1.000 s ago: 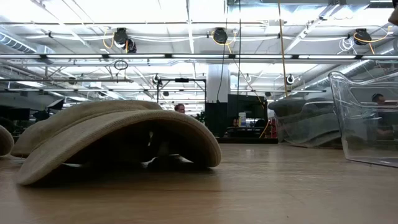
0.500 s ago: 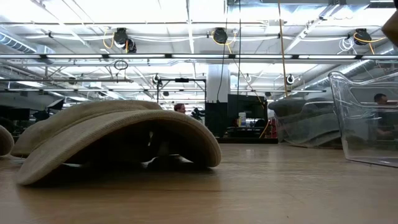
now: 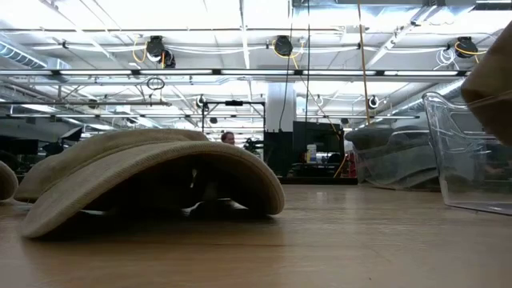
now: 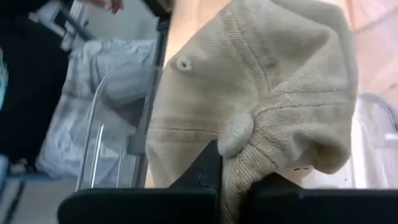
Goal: Pick & Place hat
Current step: Put the top brown and blue cap into the bottom transparent bin
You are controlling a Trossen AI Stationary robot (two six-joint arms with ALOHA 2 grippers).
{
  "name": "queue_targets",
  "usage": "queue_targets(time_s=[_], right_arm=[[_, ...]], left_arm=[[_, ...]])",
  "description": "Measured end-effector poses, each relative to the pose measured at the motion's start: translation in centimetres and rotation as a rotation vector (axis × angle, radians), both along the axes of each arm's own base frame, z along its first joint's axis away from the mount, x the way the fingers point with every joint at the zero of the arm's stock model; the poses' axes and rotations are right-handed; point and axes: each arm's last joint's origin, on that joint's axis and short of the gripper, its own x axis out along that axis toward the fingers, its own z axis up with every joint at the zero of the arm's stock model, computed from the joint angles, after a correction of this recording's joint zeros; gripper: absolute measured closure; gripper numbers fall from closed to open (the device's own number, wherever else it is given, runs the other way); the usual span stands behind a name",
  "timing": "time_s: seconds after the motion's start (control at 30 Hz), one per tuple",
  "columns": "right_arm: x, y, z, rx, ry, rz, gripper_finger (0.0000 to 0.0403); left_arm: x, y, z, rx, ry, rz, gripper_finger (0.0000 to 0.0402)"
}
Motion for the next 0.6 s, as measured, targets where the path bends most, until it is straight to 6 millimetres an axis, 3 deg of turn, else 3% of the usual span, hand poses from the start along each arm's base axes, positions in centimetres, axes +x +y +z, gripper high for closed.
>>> queue_targets(time_s=[0.13,0.47,0.6], right_arm=[[0.5,-0.3,0.1,0.055,0.019,-0.076,0.0376],[1.6,-0.8,0.9,0.104,-0.045,-0.102,0.0244],[1.5,-1.6,2.0,0.137,-0.087,-0.106,0.0211]], left_arm=[[0.0,0.0,0.0,0.000,0.000,0.000,0.0314],[0.0,0.0,0.0,0.000,0.000,0.000,0.0314],[0.0,0.0,0.0,0.000,0.000,0.000,0.0314]])
